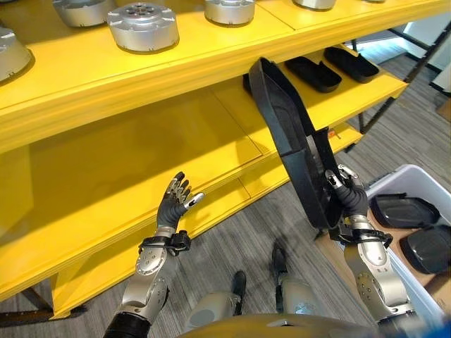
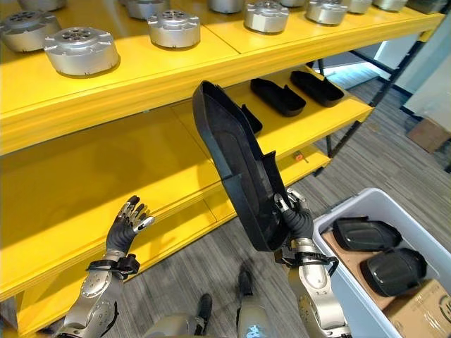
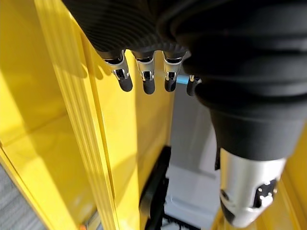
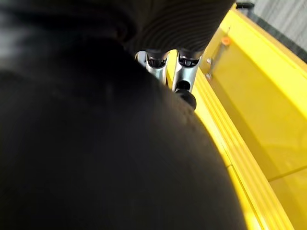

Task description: Move parts from the plastic box to the shelf.

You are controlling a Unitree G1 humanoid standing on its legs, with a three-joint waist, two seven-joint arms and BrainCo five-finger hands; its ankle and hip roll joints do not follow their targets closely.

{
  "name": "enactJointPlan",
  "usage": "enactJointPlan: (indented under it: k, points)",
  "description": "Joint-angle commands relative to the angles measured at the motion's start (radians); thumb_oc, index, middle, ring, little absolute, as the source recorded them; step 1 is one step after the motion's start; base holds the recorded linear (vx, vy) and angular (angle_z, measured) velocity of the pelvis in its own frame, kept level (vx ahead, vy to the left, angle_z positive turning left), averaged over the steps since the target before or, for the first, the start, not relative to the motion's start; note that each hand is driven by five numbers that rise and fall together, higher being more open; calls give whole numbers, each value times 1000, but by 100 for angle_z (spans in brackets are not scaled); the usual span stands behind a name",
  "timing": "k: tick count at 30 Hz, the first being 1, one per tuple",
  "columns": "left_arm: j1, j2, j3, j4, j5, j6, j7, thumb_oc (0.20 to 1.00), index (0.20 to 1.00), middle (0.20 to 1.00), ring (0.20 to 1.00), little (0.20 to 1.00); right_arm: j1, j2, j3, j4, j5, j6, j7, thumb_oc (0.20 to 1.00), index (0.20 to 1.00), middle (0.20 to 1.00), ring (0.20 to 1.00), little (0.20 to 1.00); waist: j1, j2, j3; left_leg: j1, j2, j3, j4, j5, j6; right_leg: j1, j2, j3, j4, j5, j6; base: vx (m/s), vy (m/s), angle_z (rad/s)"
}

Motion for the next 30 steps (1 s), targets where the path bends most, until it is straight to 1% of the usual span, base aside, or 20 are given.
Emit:
enactJointPlan:
  k: [1, 2, 4, 5, 8, 10, 14, 16, 17, 18, 19, 20, 21, 22, 23, 25, 26, 28, 29, 30]
  points:
    - [17, 24, -4, -87, 10, -53, -32, 1000, 1000, 1000, 1000, 1000, -88, -2, -60, -43, 26, -86, 26, 200, 200, 200, 200, 200, 0, -53, -40, 191, 65, -20, -57, -150, -86, -18, 13, 35, 72, 67, 38, 197, -160, 38]
    - [18, 24, -4, -87, 10, -53, -32, 1000, 1000, 1000, 1000, 1000, -88, -2, -60, -43, 25, -86, 26, 200, 200, 200, 200, 200, -1, -52, -40, 192, 66, -21, -59, -150, -86, -18, 14, 35, 73, 67, 37, 213, -189, 34]
    - [37, 16, 3, -94, 2, -53, -29, 1000, 1000, 1000, 1000, 1000, -86, -7, -62, -45, 27, -85, 31, 200, 200, 200, 200, 200, 9, -50, -56, 204, 91, -27, -74, -147, -98, -9, 20, 6, 81, 48, 30, 192, -233, 28]
    - [45, 20, 1, -98, -9, -51, -31, 1000, 1000, 1000, 1000, 1000, -82, -18, -72, -44, 25, -86, 31, 200, 200, 200, 200, 200, 15, -48, -70, 207, 126, -55, -84, -137, -122, 5, 30, -27, 93, 15, 14, 175, -260, 24]
    - [50, 23, -7, -99, -19, -49, -32, 1000, 1000, 1000, 1000, 1000, -81, -26, -73, -42, 26, -87, 31, 200, 200, 200, 200, 200, 17, -48, -75, 206, 149, -75, -88, -130, -138, 11, 36, -48, 102, -8, -1, 105, -200, 46]
    - [56, 21, -14, -98, -30, -47, -30, 1000, 1000, 1000, 1000, 1000, -85, -39, -70, -40, 29, -87, 34, 200, 200, 200, 200, 200, 24, -49, -82, 200, 178, -102, -93, -111, -160, 23, 45, -88, 114, -38, -17, 83, -227, 32]
    - [65, 13, -13, -97, -44, -46, -28, 1000, 1000, 1000, 1000, 1000, -93, -51, -66, -32, 35, -89, 33, 200, 200, 200, 200, 200, 37, -53, -79, 171, 187, -116, -65, -94, -175, 47, 48, -121, 109, -57, -32, 43, -153, 49]
    - [70, 8, -15, -100, -52, -48, -32, 1000, 1000, 1000, 1000, 1000, -95, -59, -65, -31, 41, -94, 33, 200, 200, 200, 200, 200, 47, -59, -66, 111, 173, -88, 16, -57, -200, 82, 36, -144, 80, -58, -42, -40, -95, 41]
    - [59, 14, -21, -105, -57, -45, -30, 1000, 1000, 1000, 1000, 1000, -103, -73, -74, -29, 40, -103, 22, 200, 200, 200, 200, 200, 57, -82, -28, -4, 174, 13, 139, 3, -224, 122, 7, -195, 51, -61, -50, -91, -92, 40]
    - [56, 24, -17, -115, -63, -36, -31, 1000, 1000, 1000, 1000, 1000, -117, -75, -65, -26, 37, -101, 6, 200, 200, 200, 200, 200, 58, -92, -16, -32, 277, 135, 88, 32, -211, 144, -10, -230, 46, -69, -44, -15, -8, 100]
    - [80, 27, -7, -129, -50, -35, -36, 1000, 1000, 1000, 1000, 1000, -115, -75, -61, -24, 22, -91, 4, 200, 200, 200, 200, 200, 68, -79, -27, -23, 372, 160, -35, 71, -219, 169, -15, -239, 37, -85, -30, 123, 92, 159]
    - [86, 28, -7, -132, -44, -35, -33, 1000, 1000, 1000, 1000, 1000, -112, -71, -56, -18, 22, -90, 3, 200, 200, 200, 200, 200, 74, -65, -31, -27, 397, 164, -94, 116, -233, 178, -15, -243, 40, -94, -22, 131, 112, 152]
    - [87, 27, -7, -132, -44, -35, -33, 1000, 1000, 1000, 1000, 1000, -112, -71, -56, -18, 22, -90, 3, 200, 200, 200, 200, 200, 74, -64, -32, -22, 399, 164, -105, 122, -235, 178, -14, -243, 41, -95, -22, 111, 109, 83]
    - [94, 25, -1, -131, -40, -35, -31, 1000, 1000, 1000, 1000, 1000, -109, -70, -52, -14, 25, -87, 4, 200, 200, 200, 200, 200, 79, -50, -37, -28, 410, 165, -147, 152, -247, 186, -14, -246, 43, -105, -15, 184, 245, 28]
    - [106, 12, 13, -125, -42, -31, -34, 1000, 1000, 1000, 1000, 1000, -112, -59, -25, -17, 35, -76, 23, 200, 200, 200, 200, 200, 87, -20, -49, -11, 411, 167, -187, 145, -255, 199, -20, -238, 55, -122, -6, 201, 287, 20]
    - [107, 8, 14, -121, -42, -33, -36, 1000, 1000, 1000, 1000, 1000, -121, -44, -1, -4, 31, -68, 33, 200, 200, 200, 200, 200, 98, -12, -60, 3, 402, 169, -171, 123, -251, 210, -33, -224, 59, -124, -1, 129, 217, -3]
    - [107, 8, 15, -120, -42, -33, -36, 1000, 1000, 1000, 1000, 1000, -122, -44, 0, -3, 31, -68, 32, 200, 200, 200, 200, 200, 100, -13, -59, 5, 402, 172, -171, 122, -251, 210, -34, -221, 59, -124, -1, 127, 204, -43]
    - [93, 37, 8, -129, -39, -30, -58, 1000, 1000, 1000, 1000, 1000, -150, -25, 13, 2, 45, -53, 46, 200, 200, 200, 200, 200, 118, -35, -64, -2, 355, 205, -99, 65, -233, 252, -101, -223, 49, -102, 24, 176, 260, -42]
    - [93, 37, 8, -129, -39, -30, -58, 1000, 1000, 1000, 1000, 1000, -150, -25, 13, 2, 45, -53, 46, 200, 200, 200, 200, 200, 119, -36, -64, -2, 354, 206, -97, 63, -232, 253, -103, -222, 48, -102, 25, 203, 317, -15]
    - [83, 66, 7, -133, -40, -25, -54, 1000, 1000, 1000, 1000, 1000, -199, -15, 24, 22, 49, -47, 35, 200, 200, 200, 200, 200, 132, -49, -68, -10, 323, 222, -71, 32, -215, 258, -140, -221, 36, -80, 44, 141, 222, 6]
